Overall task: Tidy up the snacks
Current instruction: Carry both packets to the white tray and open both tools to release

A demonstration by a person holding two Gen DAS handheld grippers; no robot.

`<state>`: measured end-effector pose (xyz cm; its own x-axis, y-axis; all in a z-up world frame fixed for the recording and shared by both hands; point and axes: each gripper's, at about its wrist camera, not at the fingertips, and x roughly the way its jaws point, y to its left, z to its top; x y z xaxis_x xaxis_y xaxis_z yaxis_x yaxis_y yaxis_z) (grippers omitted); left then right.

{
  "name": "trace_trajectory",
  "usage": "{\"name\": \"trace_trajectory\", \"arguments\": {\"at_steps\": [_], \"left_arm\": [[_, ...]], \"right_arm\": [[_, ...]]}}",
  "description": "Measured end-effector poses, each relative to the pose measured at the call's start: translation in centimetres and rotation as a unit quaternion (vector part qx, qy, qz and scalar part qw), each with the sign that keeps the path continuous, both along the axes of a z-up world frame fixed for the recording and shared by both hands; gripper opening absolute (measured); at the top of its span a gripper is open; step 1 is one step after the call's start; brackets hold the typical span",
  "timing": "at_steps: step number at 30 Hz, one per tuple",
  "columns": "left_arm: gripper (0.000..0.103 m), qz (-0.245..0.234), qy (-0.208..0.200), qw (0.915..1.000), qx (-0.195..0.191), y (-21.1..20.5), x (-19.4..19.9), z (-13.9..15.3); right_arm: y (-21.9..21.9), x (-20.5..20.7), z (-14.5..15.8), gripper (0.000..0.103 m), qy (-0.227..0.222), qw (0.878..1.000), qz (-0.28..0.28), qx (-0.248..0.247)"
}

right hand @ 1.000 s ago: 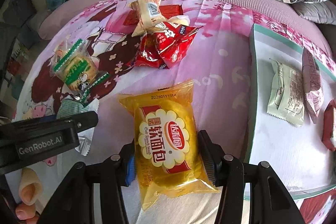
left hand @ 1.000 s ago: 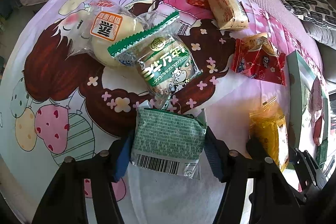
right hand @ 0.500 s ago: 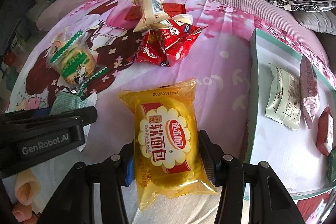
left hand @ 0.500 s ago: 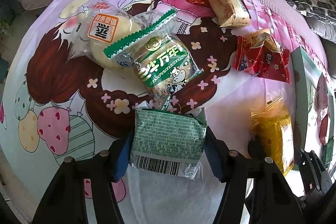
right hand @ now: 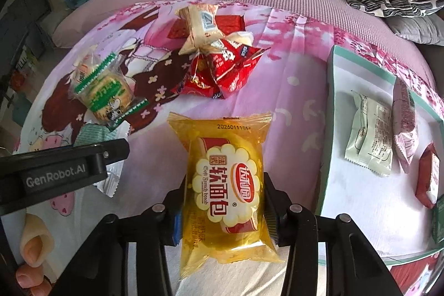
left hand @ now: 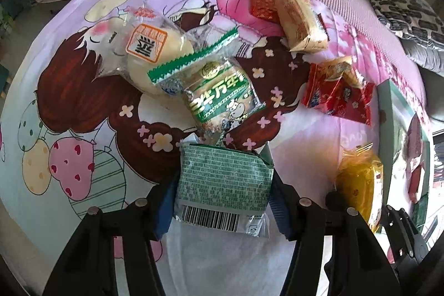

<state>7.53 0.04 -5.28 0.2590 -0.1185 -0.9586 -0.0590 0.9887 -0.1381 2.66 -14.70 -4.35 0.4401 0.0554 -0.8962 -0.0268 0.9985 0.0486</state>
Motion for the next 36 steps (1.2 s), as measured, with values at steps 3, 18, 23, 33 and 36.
{"name": "trace_trajectory", "arguments": {"at_steps": [3,18,23,33,36], "left_arm": [[0.061,-0.001,-0.012,0.9999,-0.006,0.3,-0.2,1.1],[0.061,-0.008,-0.092,0.9956,-0.019,-0.4,-1.7,5.8],[0.061,-0.017,-0.11,0.9936,-0.02,-1.9,-1.8,6.4],[0.061,-0.055,-0.13,0.9897,-0.024,-6.2,-1.7,7.3],[0.061,-0.075,-0.139,0.987,-0.028,-8.4,-1.5,7.7]], "right_arm": [[0.0,0.0,0.5,0.048,-0.004,1.0,-0.004,-0.002],[-1.6,-1.9,5.0,0.048,-0.07,0.996,-0.028,0.036],[-4.8,-2.4,5.9,0.048,-0.083,0.993,-0.074,0.048],[-13.3,-4.0,5.9,0.048,-0.086,0.976,-0.194,0.054],[-16.0,-4.6,5.6,0.048,-0.085,0.968,-0.233,0.044]]}}
